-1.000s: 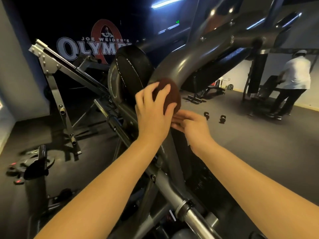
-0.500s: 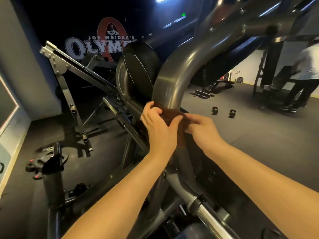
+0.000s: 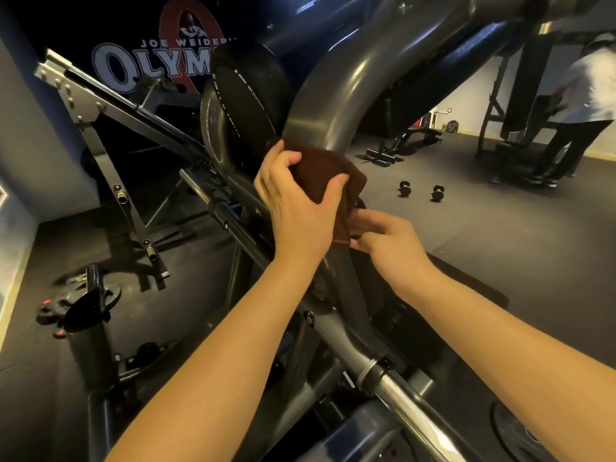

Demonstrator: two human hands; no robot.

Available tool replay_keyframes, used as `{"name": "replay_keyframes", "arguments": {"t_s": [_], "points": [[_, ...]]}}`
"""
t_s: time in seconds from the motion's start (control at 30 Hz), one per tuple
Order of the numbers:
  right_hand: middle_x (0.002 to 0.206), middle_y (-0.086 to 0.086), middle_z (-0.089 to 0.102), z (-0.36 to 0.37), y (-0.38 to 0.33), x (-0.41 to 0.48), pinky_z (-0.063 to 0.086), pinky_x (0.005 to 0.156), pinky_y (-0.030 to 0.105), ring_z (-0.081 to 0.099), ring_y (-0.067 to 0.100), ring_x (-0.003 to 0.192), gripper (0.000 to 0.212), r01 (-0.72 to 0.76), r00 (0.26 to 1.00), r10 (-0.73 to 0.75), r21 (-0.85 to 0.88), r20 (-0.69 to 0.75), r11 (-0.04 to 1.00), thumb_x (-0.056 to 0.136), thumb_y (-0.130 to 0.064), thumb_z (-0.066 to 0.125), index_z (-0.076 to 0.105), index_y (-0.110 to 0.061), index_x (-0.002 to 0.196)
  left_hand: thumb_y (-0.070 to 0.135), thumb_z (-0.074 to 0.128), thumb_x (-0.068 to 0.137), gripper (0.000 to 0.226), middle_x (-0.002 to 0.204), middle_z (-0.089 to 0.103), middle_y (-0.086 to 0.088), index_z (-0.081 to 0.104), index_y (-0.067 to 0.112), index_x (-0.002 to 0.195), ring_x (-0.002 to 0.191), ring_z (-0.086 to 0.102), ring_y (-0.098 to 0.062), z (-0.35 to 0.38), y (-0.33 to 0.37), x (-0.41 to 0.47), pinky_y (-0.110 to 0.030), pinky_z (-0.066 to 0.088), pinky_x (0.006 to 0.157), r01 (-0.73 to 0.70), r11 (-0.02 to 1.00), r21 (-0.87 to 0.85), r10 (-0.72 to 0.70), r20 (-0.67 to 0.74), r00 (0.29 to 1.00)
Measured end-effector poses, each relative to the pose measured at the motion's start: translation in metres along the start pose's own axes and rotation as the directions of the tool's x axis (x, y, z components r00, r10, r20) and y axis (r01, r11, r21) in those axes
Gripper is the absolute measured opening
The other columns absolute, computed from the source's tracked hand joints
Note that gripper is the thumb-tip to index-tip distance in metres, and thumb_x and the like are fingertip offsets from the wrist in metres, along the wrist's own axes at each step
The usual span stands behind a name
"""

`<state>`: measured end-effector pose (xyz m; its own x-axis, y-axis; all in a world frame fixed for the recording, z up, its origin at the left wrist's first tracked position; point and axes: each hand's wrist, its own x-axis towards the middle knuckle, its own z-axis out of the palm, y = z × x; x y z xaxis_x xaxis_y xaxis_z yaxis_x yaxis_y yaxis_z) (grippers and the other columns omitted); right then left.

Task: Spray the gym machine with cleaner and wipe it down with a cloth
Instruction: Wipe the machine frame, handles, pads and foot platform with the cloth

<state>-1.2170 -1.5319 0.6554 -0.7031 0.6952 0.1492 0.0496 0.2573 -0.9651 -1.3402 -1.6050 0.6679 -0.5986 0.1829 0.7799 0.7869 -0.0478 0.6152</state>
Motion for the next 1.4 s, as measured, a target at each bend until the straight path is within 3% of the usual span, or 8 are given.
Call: {"name": "replay_keyframes", "arguments": {"t_s": [0.13,0.3,0.4,0.6,0.73,1.0,1.2,1.4], "points": [[0.124,-0.013,0.071,0.002,0.004,-0.009,0.053,0.093,0.013,0.064,-0.009,0.111,0.053,0.03,0.999,-0.03,-0.005,0.019,1.0,0.098,0.012,0.047,0.067,-0.02,0.135,0.029,0.082,0.083,0.071,0.16,0.028,-0.005,0.039,0.015,0.138,0.147,0.028,-0.023,-0.002,-0.025,-0.046,-0.037,0.037,0.116,0.072,0.997,0.0,-0.072,0.028,0.997],[0.13,-0.008,0.066,0.005,0.015,-0.016,0.044,0.084,0.005,0.059,-0.005,0.109,0.054,-0.006,1.0,0.006,-0.053,-0.009,0.999,0.098,0.011,0.046,0.062,-0.018,0.14,0.02,0.078,0.087,0.064,0.154,0.03,-0.003,0.032,0.031,0.13,0.136,0.041,-0.015,0.007,-0.038,-0.102,-0.046,0.048,0.111,0.407,0.91,-0.078,-0.396,0.126,0.91],[0.125,-0.005,0.067,0.005,0.023,-0.02,0.05,0.093,0.016,0.06,-0.002,0.105,0.049,-0.046,0.998,0.043,-0.05,-0.054,0.998,0.099,0.007,0.049,0.063,-0.018,0.139,0.017,0.08,0.086,0.06,0.15,0.032,-0.001,0.035,0.031,0.122,0.132,0.043,-0.015,0.01,-0.035,-0.096,-0.045,0.048,0.111,0.495,0.856,-0.148,-0.48,0.125,0.868],[0.114,-0.002,0.071,0.006,0.032,-0.02,0.056,0.075,0.011,0.07,-0.002,0.094,0.041,-0.111,0.993,0.112,0.022,-0.039,0.994,0.1,0.011,0.047,0.064,-0.006,0.134,0.012,0.082,0.08,0.06,0.15,0.037,-0.001,0.04,0.029,0.119,0.138,0.04,-0.012,-0.001,-0.019,-0.06,-0.012,0.04,0.105,0.227,0.95,-0.215,-0.243,-0.05,0.969],[0.124,-0.005,0.072,0.01,0.044,-0.017,0.055,0.095,0.019,0.067,0.003,0.111,0.042,-0.086,0.996,0.085,-0.03,-0.035,0.996,0.102,0.003,0.05,0.067,-0.017,0.134,0.011,0.083,0.08,0.065,0.156,0.032,-0.01,0.041,0.012,0.13,0.144,0.035,-0.02,0.009,-0.037,-0.076,-0.012,0.035,0.11,0.163,0.973,-0.163,-0.174,-0.055,0.983],[0.1,-0.013,0.07,0.011,0.063,-0.023,0.048,0.071,0.013,0.066,0.004,0.096,0.039,-0.198,0.98,0.2,-0.086,0.021,0.977,0.103,-0.003,0.052,0.067,-0.038,0.094,0.019,0.081,0.082,0.063,0.148,0.036,-0.002,0.039,0.026,0.128,0.135,0.044,-0.015,0.031,-0.068,-0.142,-0.037,0.052,0.107,0.501,0.864,-0.053,-0.489,0.151,0.859],[0.141,0.0,0.06,0.011,0.087,-0.035,0.043,0.114,0.034,0.054,0.017,0.134,0.052,-0.35,0.932,0.356,-0.084,0.063,0.933,0.098,-0.008,0.063,0.052,-0.017,0.149,0.014,0.073,0.092,0.027,0.123,0.052,0.0,0.053,0.02,0.11,0.106,0.055,-0.009,-0.002,-0.068,-0.127,-0.021,0.049,0.099,0.541,0.825,0.165,-0.561,0.358,0.746],[0.129,0.001,0.071,0.015,0.089,-0.044,0.054,0.104,0.044,0.068,0.022,0.12,0.039,-0.356,0.908,0.269,0.258,0.32,0.898,0.102,-0.026,0.064,0.058,-0.022,0.141,0.026,0.063,0.101,0.021,0.115,0.069,0.005,0.069,0.022,0.121,0.103,0.064,-0.006,-0.033,-0.049,-0.107,-0.016,0.05,0.083,0.547,0.829,0.119,-0.537,0.445,0.716]]}}
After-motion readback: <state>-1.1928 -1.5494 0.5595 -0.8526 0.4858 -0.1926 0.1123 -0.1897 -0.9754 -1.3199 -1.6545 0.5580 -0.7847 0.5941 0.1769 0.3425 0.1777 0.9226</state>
